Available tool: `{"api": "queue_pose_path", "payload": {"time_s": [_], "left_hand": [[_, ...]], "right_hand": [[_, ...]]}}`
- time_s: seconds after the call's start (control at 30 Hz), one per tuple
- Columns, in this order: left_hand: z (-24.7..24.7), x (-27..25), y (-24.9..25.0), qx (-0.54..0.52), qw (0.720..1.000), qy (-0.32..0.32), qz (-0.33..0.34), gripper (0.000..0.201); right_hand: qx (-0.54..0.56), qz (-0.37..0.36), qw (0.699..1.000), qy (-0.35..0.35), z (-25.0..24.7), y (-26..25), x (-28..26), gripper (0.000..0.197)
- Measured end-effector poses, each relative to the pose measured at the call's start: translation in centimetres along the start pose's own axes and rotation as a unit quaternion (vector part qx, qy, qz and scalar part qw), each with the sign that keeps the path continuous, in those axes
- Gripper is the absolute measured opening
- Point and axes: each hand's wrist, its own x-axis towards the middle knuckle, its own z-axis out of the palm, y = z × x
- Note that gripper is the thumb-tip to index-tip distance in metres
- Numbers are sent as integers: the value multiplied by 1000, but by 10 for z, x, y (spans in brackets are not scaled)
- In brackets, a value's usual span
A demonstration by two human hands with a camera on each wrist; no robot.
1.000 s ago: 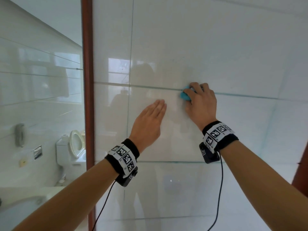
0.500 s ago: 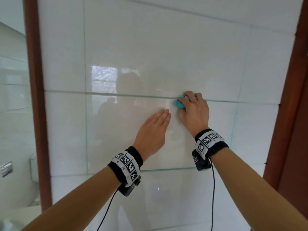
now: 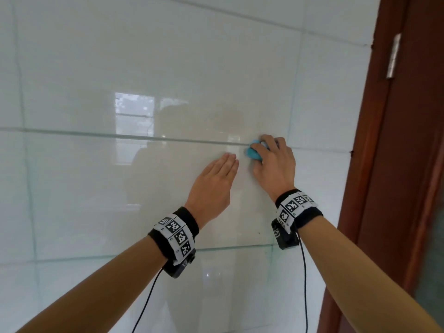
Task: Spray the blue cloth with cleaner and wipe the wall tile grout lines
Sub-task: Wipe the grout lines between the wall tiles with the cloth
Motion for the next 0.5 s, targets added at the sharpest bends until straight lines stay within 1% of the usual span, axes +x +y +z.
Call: {"api": "queue_pose_path", "payload": {"time_s": [0.1,0.23,0.4,0.5], "left_hand": [[6,17,24,5,1000,0,0,63],[16,29,44,12,1000,-5,-12,62],[28,31,54,29,999,-23,-28,64],[31,31,54,32,999,-26,-29,66]], "right_hand": [[-1,-9,1000,1,-4,31,-4,37],[-7,-23,1000,-11,-1,42,-3,36],[9,11,1000,27,2,56,-12,36],[7,16,1000,25,3,64,-13,39]]}}
